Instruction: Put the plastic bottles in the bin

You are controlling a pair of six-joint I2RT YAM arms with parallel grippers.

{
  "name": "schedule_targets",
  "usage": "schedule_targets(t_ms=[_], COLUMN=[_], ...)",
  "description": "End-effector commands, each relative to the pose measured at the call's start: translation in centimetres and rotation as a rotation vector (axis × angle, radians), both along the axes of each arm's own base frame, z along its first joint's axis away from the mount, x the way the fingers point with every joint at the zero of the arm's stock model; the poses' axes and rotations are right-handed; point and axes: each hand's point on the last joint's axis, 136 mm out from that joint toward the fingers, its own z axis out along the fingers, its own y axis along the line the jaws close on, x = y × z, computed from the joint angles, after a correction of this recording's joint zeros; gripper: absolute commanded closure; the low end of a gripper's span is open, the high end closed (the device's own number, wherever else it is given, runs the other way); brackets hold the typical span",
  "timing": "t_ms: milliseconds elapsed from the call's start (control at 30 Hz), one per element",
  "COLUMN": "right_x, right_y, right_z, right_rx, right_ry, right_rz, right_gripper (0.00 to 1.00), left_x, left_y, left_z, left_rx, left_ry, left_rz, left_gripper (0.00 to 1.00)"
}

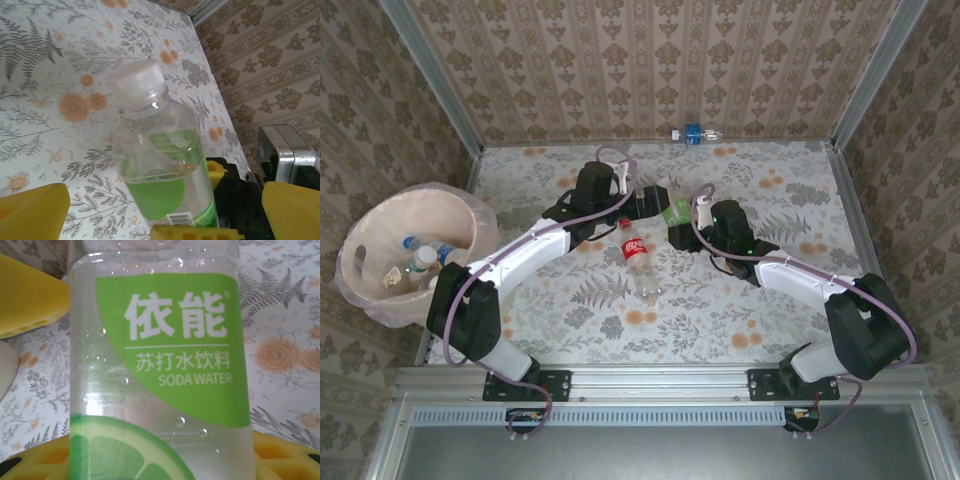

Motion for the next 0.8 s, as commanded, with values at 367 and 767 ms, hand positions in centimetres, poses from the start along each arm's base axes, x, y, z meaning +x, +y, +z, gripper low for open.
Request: schedule_targets(t_ms=[367,767], right_x=[-0.7,-1.1], right_y=[4.4,5.3], right_z=[5.5,5.3], right_rx=[0.086,0.077], right_ry=[-0.209,-0.165], right_rz=[0.184,0.224], right_gripper=[0.42,0.26], left_x=[0.1,-0.3], left_y=[-2.0,-1.6], left_z=[-0.5,0.3], left_rx=[-0.004,-0.016], left_ry=[0.036,0.022], left_rz=[-0.063,-0.058], left_gripper=[0.02,0.44])
